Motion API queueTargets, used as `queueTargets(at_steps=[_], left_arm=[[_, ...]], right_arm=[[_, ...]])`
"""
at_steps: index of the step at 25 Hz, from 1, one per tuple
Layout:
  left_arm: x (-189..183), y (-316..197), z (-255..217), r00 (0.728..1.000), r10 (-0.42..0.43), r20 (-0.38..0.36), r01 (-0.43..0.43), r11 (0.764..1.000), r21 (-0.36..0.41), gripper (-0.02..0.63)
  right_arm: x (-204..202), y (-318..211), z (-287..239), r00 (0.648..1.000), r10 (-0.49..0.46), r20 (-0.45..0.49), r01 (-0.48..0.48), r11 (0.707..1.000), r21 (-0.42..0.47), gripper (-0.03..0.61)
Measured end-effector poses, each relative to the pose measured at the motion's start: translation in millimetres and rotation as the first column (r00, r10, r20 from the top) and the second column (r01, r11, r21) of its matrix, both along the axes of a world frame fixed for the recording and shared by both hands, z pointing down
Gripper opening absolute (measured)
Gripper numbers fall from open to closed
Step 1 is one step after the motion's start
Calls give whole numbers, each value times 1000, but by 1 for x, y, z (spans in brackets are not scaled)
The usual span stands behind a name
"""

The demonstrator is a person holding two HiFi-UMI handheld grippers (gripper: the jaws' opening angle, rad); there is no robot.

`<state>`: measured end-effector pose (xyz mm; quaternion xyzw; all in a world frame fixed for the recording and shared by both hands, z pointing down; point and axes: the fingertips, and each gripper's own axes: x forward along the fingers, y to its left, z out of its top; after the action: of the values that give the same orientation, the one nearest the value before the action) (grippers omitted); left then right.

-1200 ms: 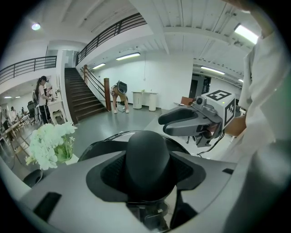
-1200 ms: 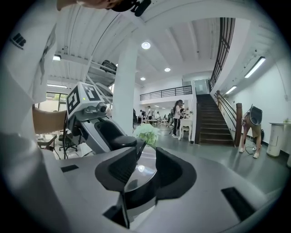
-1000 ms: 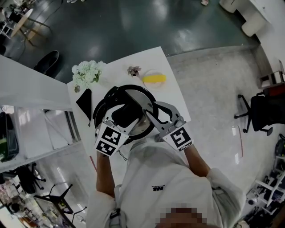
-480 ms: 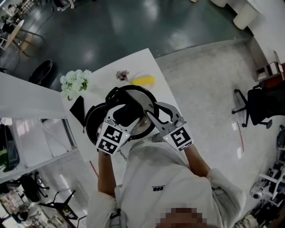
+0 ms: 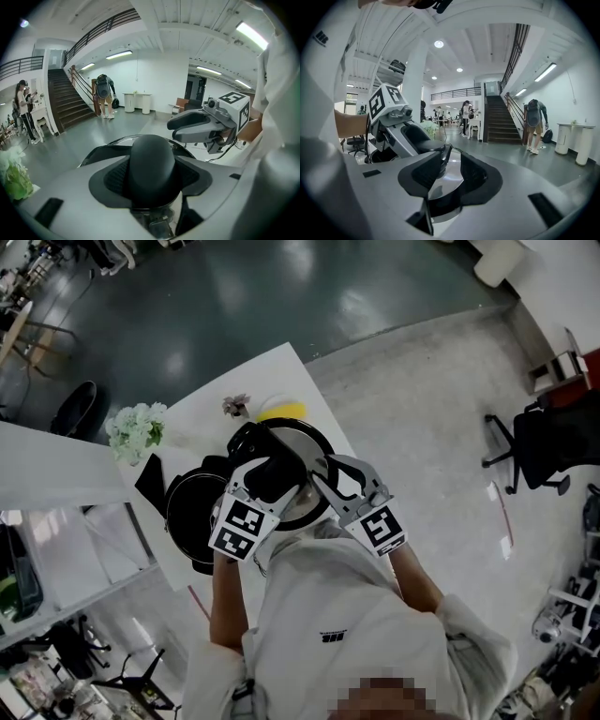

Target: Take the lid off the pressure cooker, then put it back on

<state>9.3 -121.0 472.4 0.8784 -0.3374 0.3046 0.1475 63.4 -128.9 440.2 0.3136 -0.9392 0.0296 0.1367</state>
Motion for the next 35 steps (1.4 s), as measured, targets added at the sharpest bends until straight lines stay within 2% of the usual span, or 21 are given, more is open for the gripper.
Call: queueTargets(at_steps=[5, 10, 20, 24, 35], left_arm=[[20, -8, 9, 1000, 20, 2, -20, 1000, -10, 288], [39, -14, 16, 1000, 27, -8, -27, 999, -22, 288], [68, -22, 40, 1000, 27, -14, -27, 999, -39, 288], [75, -22, 57, 1000, 22, -5, -22, 997, -76, 288], [93, -12, 113, 1000, -15, 1, 15, 991, -136, 288]], right_arm=[[17, -6, 8, 999, 40, -21, -41, 998, -57, 135], [33, -13, 17, 999, 42, -21, -42, 998, -40, 135], [60, -21, 33, 996, 79, -51, -85, 989, -118, 135], [69, -23, 53, 995, 73, -66, -81, 990, -119, 135], [87, -17, 108, 992, 62, -108, -86, 969, -233, 133]])
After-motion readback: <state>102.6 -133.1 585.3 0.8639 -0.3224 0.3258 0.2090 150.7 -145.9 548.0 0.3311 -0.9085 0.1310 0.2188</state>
